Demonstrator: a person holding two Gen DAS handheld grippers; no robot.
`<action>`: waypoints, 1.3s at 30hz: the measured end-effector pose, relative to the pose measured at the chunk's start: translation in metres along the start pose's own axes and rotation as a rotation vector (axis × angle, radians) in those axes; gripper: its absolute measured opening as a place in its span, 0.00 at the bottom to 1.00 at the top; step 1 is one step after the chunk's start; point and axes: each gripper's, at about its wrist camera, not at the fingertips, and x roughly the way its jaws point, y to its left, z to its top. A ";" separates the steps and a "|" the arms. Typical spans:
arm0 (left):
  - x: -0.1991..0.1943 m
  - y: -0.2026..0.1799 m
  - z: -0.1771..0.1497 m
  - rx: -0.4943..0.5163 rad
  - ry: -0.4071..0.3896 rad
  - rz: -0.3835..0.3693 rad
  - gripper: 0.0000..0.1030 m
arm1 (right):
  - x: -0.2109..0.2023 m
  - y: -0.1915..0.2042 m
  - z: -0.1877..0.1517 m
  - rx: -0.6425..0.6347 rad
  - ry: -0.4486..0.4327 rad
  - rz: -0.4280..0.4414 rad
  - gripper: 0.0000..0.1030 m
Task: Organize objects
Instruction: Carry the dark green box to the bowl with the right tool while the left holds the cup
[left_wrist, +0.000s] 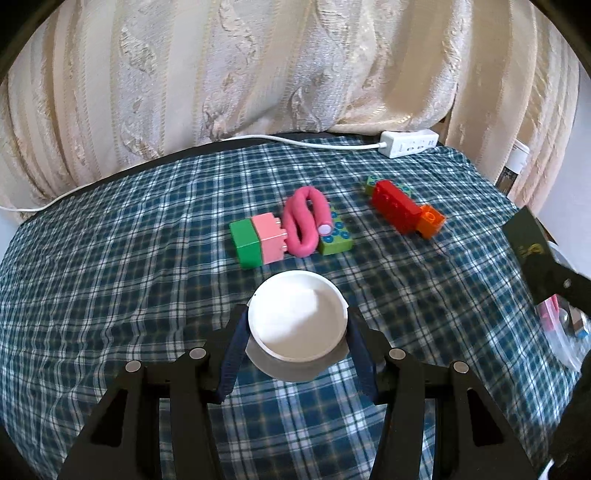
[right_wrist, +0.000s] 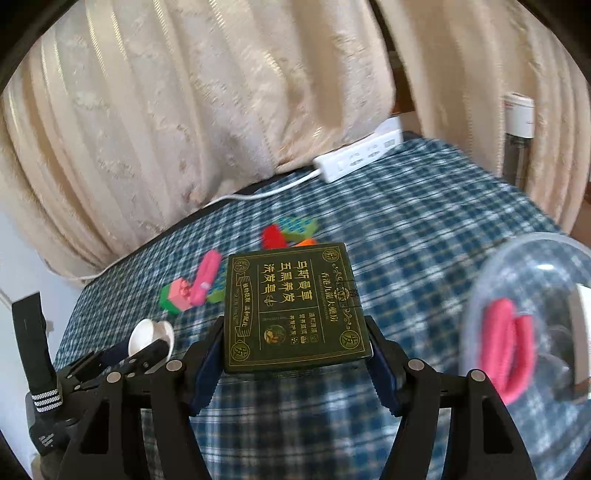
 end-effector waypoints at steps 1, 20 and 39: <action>-0.001 -0.002 0.000 0.004 0.000 -0.002 0.52 | -0.003 -0.006 0.001 0.010 -0.008 -0.010 0.70; -0.001 -0.058 0.002 0.102 0.014 -0.036 0.52 | -0.077 -0.138 -0.004 0.224 -0.116 -0.273 0.70; -0.009 -0.123 0.011 0.199 0.006 -0.062 0.52 | -0.077 -0.201 -0.011 0.289 -0.034 -0.342 0.71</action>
